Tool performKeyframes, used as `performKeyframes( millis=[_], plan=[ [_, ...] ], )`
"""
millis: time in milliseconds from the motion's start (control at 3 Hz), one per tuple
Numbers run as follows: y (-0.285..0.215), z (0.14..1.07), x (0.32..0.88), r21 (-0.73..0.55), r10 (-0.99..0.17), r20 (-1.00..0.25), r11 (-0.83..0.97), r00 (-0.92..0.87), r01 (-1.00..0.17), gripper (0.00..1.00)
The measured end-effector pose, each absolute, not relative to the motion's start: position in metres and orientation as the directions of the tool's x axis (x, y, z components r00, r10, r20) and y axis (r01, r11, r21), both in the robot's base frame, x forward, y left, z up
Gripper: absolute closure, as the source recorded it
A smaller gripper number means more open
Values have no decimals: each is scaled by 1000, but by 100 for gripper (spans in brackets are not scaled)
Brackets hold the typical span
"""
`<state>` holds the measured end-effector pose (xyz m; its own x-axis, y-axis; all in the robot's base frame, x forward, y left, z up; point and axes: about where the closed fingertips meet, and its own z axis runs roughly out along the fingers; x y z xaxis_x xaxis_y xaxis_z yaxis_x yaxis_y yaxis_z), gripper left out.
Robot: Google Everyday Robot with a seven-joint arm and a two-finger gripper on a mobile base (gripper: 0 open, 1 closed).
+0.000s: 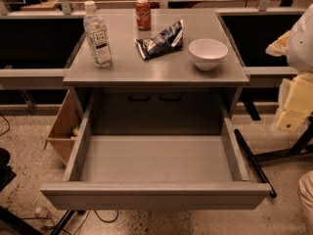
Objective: Close top drawer
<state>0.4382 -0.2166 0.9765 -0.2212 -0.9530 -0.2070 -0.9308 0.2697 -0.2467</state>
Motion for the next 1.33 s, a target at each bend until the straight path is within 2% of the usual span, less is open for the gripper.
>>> performKeyframes(
  millis=[333, 667, 1333],
  plan=[
    [-216, 977, 438, -248, -953, -207, 270, -221, -930, 0],
    [-213, 954, 425, -240, -962, -167, 253, -217, -937, 19],
    [-222, 881, 349, -266, -949, -50, 314, -312, -911, 65]
  ],
)
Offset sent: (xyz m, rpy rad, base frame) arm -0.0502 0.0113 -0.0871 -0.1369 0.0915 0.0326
